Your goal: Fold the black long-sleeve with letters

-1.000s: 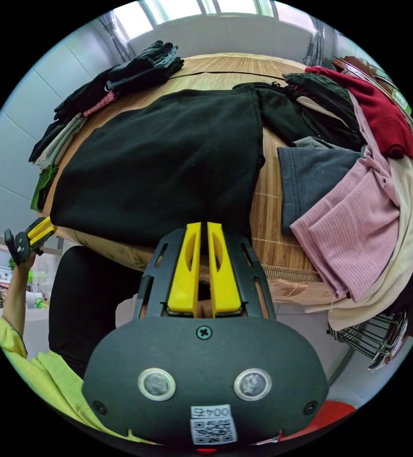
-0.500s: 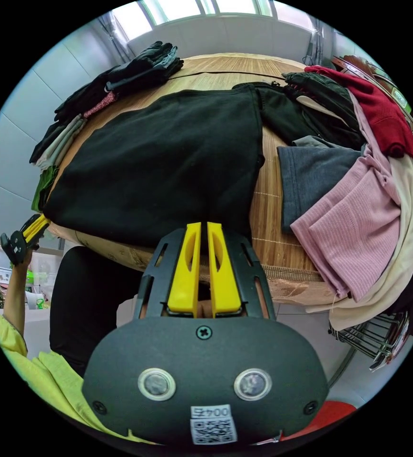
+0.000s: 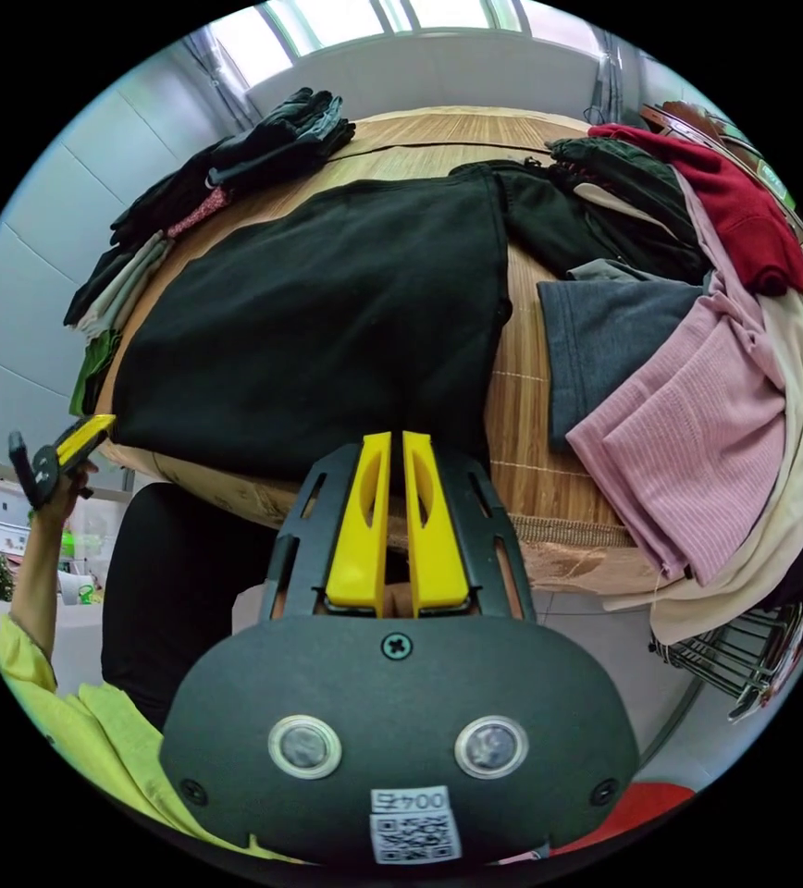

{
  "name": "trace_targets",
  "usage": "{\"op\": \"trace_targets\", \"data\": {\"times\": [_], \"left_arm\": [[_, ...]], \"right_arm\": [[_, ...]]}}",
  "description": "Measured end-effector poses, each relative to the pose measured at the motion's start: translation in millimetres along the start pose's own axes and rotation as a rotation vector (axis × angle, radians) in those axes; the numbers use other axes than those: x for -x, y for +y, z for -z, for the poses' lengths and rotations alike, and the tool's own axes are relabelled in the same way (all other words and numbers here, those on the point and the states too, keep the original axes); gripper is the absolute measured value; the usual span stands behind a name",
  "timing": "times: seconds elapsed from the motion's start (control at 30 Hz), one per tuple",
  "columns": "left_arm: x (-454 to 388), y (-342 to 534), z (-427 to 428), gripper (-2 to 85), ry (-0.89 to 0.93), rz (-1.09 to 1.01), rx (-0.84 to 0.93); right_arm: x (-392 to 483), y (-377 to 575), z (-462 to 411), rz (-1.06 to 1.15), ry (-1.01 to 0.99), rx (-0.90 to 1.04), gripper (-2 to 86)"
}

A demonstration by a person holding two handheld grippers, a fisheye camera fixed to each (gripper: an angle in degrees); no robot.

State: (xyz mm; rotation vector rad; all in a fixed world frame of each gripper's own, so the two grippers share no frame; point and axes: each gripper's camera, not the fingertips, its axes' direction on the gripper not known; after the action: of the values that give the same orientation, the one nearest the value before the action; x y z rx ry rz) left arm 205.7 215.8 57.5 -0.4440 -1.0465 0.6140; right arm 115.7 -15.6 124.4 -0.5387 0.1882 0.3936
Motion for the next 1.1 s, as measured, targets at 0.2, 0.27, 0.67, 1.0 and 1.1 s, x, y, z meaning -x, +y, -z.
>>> {"op": "trace_targets", "data": {"times": [0.2, 0.27, 0.67, 1.0, 1.1], "left_arm": [[-4, 30, 15, 0.1, 0.034, 0.190, -0.158], [-25, 46, 26, 0.2, 0.032, 0.184, -0.186], [-164, 38, -6, 2.9, 0.225, 0.139, -0.300], [-319, -42, -51, 7.1, 0.242, -0.188, -0.287], [-372, -67, -65, 8.8, 0.197, -0.262, -0.281]], "right_arm": [[-43, 32, 33, -0.032, -0.157, -0.126, 5.0], [-75, 58, 49, -0.138, -0.243, -0.219, 5.4], [-184, 101, 52, -0.396, -0.523, -0.303, 11.7], [-220, 93, 49, -0.367, -0.620, -0.226, 7.6], [-239, 98, 48, -0.452, -0.712, -0.214, 5.4]]}}
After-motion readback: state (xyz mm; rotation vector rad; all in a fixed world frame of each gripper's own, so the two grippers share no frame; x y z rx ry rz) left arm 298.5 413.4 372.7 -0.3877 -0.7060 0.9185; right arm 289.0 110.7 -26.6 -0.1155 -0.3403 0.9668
